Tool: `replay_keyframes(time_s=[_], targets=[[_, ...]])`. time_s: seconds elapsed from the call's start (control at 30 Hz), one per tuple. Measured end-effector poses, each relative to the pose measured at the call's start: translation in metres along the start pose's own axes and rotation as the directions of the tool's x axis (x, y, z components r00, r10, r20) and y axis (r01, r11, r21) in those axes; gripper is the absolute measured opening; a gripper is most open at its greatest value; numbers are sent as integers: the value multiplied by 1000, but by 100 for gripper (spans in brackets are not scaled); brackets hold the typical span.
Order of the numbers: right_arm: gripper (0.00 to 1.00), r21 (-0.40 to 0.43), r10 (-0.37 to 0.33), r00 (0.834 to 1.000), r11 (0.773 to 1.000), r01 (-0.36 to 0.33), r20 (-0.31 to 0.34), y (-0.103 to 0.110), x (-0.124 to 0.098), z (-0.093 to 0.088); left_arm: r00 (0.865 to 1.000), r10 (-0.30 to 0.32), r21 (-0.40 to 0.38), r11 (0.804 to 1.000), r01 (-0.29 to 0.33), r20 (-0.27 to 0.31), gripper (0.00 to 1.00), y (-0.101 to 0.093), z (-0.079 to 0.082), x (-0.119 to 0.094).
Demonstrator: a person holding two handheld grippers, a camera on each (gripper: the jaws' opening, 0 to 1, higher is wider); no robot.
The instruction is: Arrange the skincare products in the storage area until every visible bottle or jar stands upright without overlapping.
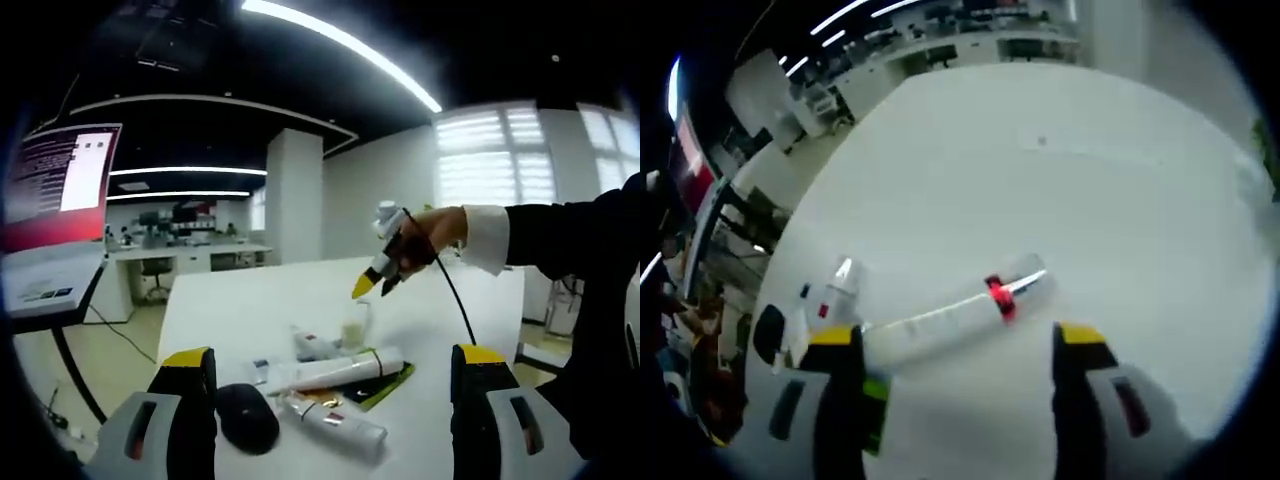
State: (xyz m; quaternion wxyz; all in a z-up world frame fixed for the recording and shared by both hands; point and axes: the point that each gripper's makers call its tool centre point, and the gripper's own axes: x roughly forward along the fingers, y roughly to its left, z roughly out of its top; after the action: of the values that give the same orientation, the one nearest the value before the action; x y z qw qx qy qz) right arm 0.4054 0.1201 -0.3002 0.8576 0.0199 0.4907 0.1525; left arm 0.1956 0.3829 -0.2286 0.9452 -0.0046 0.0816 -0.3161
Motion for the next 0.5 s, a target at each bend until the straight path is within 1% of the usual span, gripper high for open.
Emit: replay_keyframes(time_s=[0.1,0.17,0.23,0.3,0.37,0.43,0.5], targets=[[76,1,-2,1000,1000,2,-11,-5,2,1,1000,-4,1,1000,4,-9,99,0,-2,1],[75,3,-5,1000,1000,5,-14,-4,1,-6,1000,-8,-6,1000,8,-7,99,-1,-2,2],[74,5,-12,1000,1000,12,-19,-6,2,-7,1000,-8,-5,1000,8,-9,99,-1,-2,2],[71,4,-20,999,1000,20,-27,-9,5,-6,1000,-1,7,1000,1,-19,99,0,-4,1],[69,22,-26,999,999,26,-20,-9,6,-9,1000,5,12,1000,-5,-24,99,1,-5,1],[69,20,-30,999,999,31,-30,-10,9,-13,1000,7,7,1000,-7,-26,99,4,-6,2],[70,16,-18,999,1000,19,-49,-8,12,-19,1000,6,2,1000,-6,-30,99,5,-7,2]])
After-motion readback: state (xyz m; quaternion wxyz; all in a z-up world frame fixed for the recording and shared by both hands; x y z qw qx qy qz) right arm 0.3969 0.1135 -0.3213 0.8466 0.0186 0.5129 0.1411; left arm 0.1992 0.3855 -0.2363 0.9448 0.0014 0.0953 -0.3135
